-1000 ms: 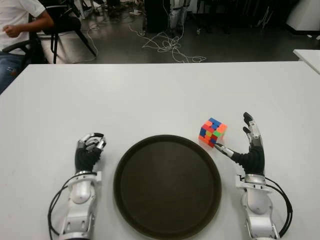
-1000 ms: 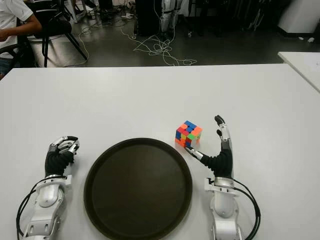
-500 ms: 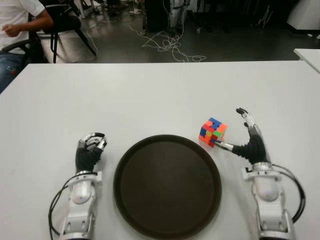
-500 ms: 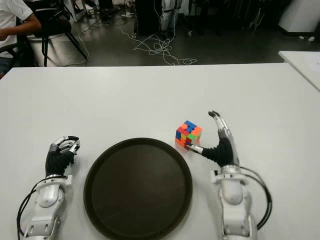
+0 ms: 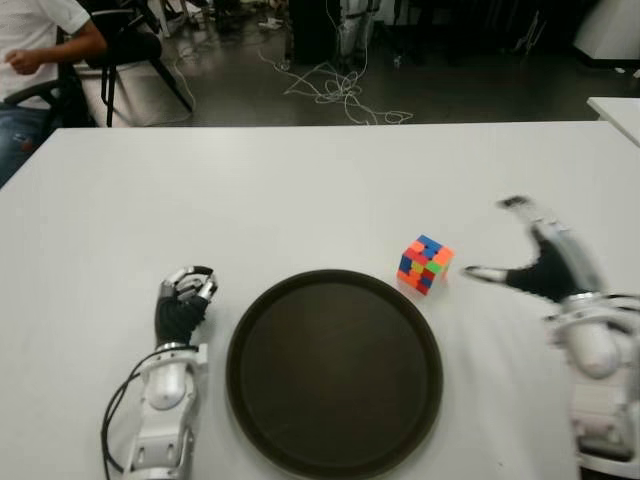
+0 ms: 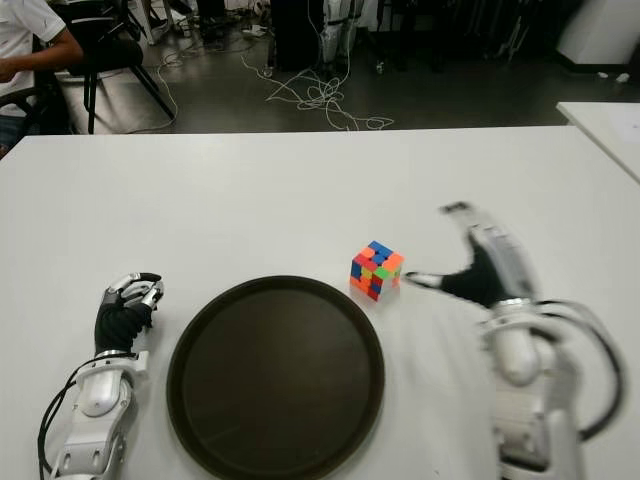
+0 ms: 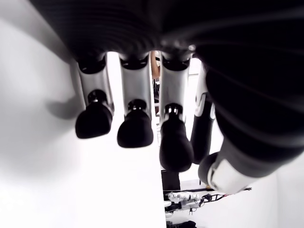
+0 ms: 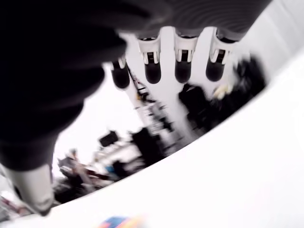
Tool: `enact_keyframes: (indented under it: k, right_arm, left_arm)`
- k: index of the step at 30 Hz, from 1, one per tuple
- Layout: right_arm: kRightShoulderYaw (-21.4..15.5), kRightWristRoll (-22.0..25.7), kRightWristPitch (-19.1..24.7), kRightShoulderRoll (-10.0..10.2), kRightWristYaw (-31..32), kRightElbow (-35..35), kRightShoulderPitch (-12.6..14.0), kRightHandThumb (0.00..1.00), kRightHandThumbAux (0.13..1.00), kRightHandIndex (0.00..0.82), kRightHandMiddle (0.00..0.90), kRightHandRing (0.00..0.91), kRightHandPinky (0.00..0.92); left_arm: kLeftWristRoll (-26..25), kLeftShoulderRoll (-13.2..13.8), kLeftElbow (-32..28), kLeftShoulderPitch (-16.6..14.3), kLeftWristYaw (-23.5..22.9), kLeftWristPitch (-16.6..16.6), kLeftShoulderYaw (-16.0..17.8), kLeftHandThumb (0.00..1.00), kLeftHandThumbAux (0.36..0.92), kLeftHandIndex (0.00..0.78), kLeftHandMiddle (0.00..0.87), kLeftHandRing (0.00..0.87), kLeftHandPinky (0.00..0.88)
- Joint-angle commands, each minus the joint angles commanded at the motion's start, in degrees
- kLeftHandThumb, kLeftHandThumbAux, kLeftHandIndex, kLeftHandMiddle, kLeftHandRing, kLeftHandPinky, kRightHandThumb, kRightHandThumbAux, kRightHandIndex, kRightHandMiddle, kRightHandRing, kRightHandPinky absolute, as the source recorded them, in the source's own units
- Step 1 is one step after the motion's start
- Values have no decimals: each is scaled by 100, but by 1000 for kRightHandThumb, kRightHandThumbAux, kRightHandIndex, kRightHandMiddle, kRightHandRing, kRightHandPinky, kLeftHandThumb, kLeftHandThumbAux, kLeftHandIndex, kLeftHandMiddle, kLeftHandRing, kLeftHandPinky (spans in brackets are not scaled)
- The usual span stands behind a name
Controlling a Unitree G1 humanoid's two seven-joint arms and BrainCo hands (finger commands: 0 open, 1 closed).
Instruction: Pick up the Rubik's Cube and put it in the plate
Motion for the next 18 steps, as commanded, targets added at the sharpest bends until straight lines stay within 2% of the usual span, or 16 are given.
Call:
enact_keyframes:
  k: [6,10,18]
  right_arm:
    - [218,-195,171,-303,293,61,-297,0,624,0,0,0,3]
    - [354,-164,309,-482,346,27,-332,0,637,0,0,0,1]
    - [667,-141,473,-840,445,146,-602,0,667,0,0,0,0]
  left_arm:
    - [-6,10,22,13,-20,-49,-9,710,704,440,772,791,774]
    - [-15,15,20,24,-30,-70,-18,710,704,440,775,793,770]
    - [-63,11,-31,64,-78,-44,-40,709,704,440,778,795,777]
